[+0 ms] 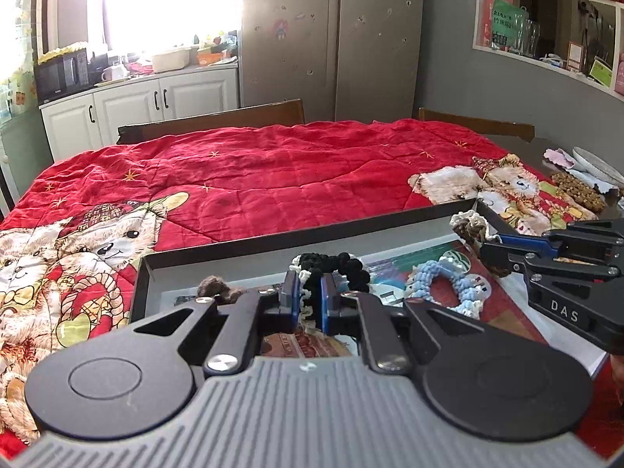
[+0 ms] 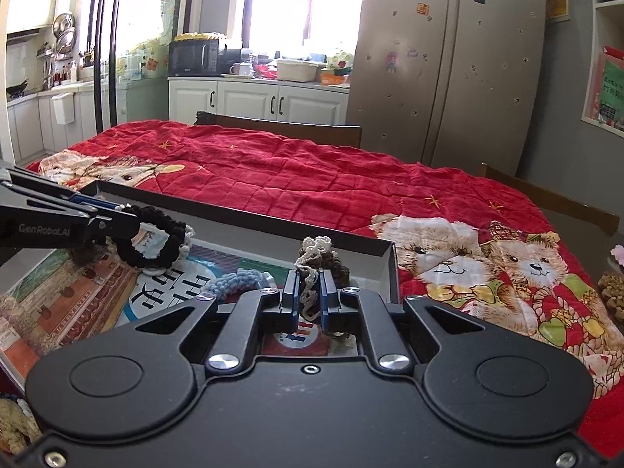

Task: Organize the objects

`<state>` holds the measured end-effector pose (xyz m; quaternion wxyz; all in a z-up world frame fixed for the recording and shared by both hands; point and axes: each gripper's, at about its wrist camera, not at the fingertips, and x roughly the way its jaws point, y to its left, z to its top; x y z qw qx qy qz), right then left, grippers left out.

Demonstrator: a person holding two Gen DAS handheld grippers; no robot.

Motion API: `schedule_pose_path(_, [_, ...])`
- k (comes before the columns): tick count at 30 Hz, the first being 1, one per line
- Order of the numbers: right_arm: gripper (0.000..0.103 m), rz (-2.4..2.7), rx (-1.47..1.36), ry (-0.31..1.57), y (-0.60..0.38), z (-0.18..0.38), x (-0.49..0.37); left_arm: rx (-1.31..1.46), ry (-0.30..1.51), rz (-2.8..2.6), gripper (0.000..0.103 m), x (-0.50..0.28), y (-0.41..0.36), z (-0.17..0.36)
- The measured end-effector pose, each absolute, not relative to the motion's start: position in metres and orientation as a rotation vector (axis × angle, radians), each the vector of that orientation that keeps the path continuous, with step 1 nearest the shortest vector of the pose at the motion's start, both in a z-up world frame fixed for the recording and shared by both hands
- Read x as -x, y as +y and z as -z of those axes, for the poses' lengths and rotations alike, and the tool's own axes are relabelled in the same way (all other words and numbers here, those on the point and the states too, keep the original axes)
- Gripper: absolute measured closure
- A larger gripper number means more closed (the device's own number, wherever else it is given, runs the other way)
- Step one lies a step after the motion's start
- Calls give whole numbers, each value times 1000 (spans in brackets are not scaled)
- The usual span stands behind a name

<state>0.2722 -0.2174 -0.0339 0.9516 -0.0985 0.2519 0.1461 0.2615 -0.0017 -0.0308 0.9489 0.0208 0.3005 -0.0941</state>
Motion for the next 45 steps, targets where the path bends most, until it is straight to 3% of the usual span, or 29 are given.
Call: schedule_pose_path(45, [92,-344,243,626,-210,41,-285,-100,656,163,88,-266,-6,42])
